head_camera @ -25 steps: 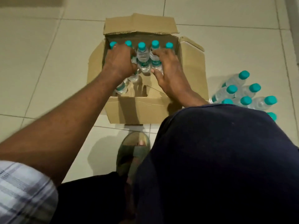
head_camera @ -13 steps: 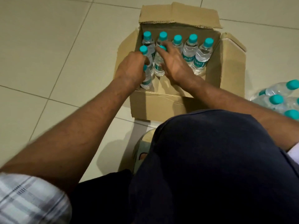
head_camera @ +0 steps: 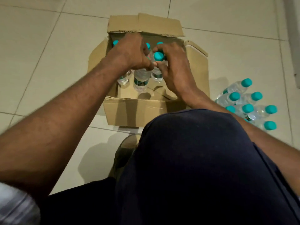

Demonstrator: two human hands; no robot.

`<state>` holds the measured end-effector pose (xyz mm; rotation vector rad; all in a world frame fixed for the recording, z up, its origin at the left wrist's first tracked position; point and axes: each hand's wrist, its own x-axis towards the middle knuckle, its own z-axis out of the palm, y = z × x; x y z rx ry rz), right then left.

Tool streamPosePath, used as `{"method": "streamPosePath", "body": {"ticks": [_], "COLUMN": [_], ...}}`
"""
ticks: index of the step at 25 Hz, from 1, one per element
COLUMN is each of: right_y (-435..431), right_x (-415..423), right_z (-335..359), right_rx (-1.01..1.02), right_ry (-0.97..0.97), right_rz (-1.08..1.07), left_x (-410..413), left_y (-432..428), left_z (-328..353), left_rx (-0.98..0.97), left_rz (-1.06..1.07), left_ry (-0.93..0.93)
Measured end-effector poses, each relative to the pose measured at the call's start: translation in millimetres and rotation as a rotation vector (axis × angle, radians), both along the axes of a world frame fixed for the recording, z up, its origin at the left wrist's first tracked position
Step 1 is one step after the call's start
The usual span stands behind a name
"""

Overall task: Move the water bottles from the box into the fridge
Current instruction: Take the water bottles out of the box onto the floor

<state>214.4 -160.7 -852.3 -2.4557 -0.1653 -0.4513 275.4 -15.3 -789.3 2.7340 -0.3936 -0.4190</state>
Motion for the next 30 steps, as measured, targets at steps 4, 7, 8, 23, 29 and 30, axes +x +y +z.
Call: {"method": "streamPosePath", "body": {"ticks": [4, 7, 8, 23, 29, 30], "right_y": [-65, -115, -130, -194, -191, -191], "right_x": [-33, -72, -88, -319, -319, -318], "right_z": [60, 110, 123, 89, 11, 2], "right_rx": [0.083, 0.029, 0.015, 0.149, 0.347, 0.349], "right_ry": [-0.147, -0.188, -0.179, 0.178, 0.277, 0.287], "right_rz": [-0.153, -0.28, -0.318, -0.703, -0.756, -0.75], "left_x": [-11, -27, -35, -177, -204, -206], "left_y": [-58, -109, -126, -242, -247, -248], "left_z": [54, 85, 93, 60, 4, -1], "left_rx": [-0.121, -0.175, -0.209, -0.491, -0.164, -0.139], "left_rz": [-0.15, -0.276, -0.32, -1.013, -1.178, -1.187], "left_ry": [-0.14, -0.216, -0.209, 0.162, 0.154, 0.139]}}
